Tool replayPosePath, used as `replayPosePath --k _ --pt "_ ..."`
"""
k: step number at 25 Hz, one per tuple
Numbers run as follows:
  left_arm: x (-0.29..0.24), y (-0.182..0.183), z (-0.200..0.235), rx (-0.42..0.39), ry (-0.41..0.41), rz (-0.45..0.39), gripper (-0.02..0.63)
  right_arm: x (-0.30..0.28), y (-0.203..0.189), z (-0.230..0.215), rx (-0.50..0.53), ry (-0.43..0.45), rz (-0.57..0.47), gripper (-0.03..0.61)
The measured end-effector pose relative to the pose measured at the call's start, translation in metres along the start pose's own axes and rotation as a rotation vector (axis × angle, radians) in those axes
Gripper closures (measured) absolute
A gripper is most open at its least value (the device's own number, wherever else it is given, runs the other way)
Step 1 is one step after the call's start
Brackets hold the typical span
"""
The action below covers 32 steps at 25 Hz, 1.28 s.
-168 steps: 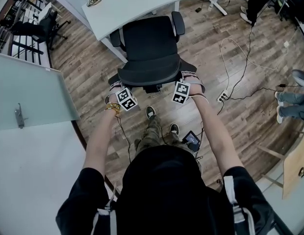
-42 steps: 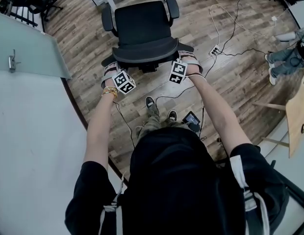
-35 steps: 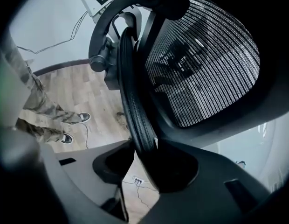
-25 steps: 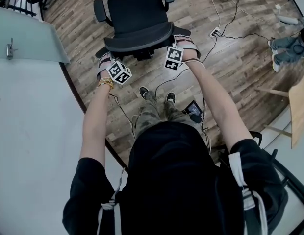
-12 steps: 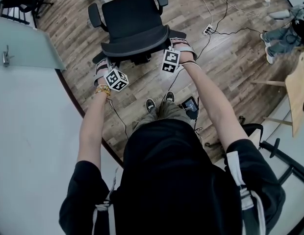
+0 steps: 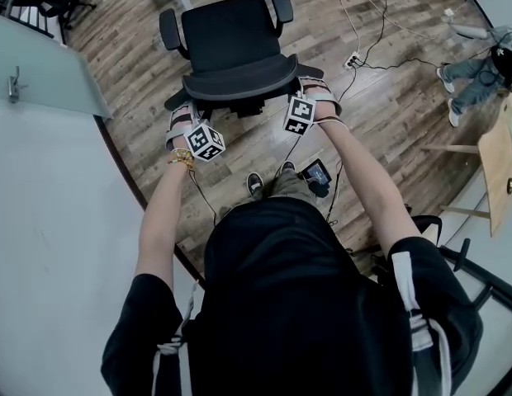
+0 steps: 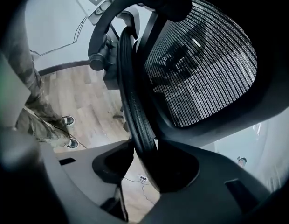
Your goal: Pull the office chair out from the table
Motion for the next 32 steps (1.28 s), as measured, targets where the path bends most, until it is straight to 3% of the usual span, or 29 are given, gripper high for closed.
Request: replayPosePath --k 9,16,20,26,29,32 --pt "0.014 -0.014 -0.004 -0.019 -0.017 -0.009 0.406 0.016 0.009 0.017 -0.023 -0.017 -0.004 0.428" --pt "0.017 -0.012 -0.002 -0.004 -0.166 0.020 0.419 0.021 0.007 0.015 -0.003 0.003 -0.014 0.426" --pt "0.023 -0.010 -0.001 0.096 -0.253 -0.005 0.419 0.024 0.007 0.017 -0.082 0.007 -0.057 0.413" --pt "0.067 -0.007 0.003 0.303 -0.205 -0.136 0.422 0.075 0.017 0.020 -0.308 0.077 -0.244 0.413" --pt "0.096 0.003 0.001 0.409 -0.233 -0.235 0.434 0.107 0.028 0.042 -0.326 0.172 -0.343 0.440" --pt "0.126 0.021 -0.003 0.453 -0.275 -0.340 0.450 0.139 0.041 0.062 -0.310 0.271 -0.425 0.458"
Point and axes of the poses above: the fingertips, and each gripper's own axes: x backward along the fingers, z to its left, y out of its top, the point moved 4 cm from there along x, backward along the fingers, and after that the axes turned 10 degrees about z, right-handed, at the moved point
